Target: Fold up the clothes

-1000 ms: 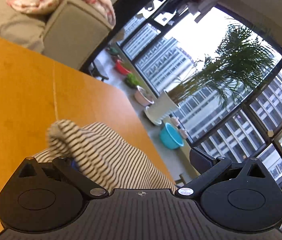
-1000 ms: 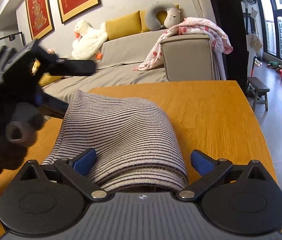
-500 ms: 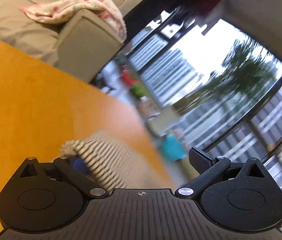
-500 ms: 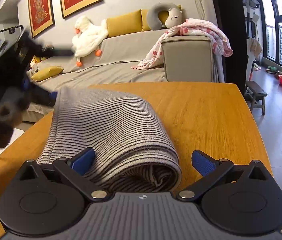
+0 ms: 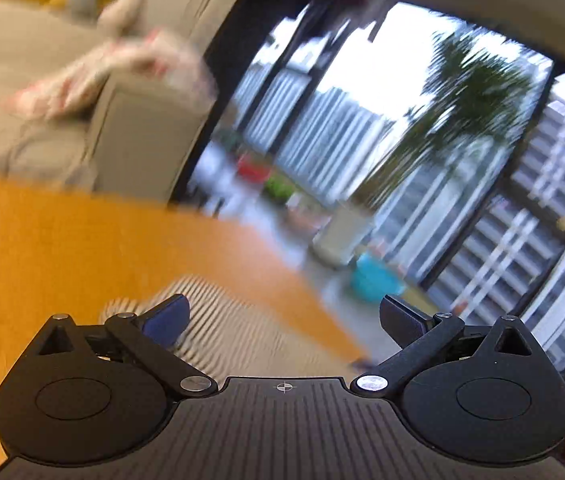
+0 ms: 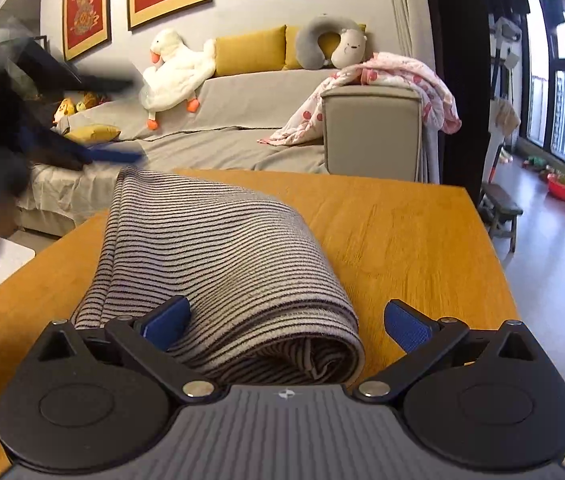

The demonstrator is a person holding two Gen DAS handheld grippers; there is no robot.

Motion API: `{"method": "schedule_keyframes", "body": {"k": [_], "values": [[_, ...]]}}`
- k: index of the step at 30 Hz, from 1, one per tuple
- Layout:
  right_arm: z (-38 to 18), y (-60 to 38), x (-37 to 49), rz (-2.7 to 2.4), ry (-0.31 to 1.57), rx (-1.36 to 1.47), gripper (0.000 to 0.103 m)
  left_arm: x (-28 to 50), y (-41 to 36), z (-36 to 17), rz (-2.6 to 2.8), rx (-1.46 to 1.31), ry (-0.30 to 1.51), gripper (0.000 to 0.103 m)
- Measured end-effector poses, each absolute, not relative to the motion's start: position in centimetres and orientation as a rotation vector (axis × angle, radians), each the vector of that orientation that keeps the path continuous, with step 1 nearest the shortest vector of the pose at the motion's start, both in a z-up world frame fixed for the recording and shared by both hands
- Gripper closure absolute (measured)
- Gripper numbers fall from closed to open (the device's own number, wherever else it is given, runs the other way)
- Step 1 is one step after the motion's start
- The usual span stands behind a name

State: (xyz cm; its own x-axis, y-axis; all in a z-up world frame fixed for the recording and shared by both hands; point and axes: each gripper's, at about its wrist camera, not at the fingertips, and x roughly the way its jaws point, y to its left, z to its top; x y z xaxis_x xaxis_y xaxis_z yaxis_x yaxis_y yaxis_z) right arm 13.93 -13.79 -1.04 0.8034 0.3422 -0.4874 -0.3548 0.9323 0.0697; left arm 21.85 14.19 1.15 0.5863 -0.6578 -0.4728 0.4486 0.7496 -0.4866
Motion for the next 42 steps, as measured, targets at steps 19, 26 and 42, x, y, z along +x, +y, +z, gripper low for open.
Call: {"method": "schedule_keyframes", "body": {"k": [19, 26, 42], "values": [[1.0, -10.9, 14.5, 0.528, 0.536, -0.082, 0.0, 22.8, 12.2, -0.1, -0.663, -0.274, 0.694, 0.0], [1.4, -18.8, 20.8, 0.542, 0.672, 0.401, 0.0, 22.8, 13.8, -0.6, -0.709, -0.372, 0.675, 0.0], [0.9, -13.1, 18.2, 0.62, 0.655, 0.105, 0.037, 24.7, 16.5, -1.3, -0.745, -0.592, 0.658, 0.0]]}}
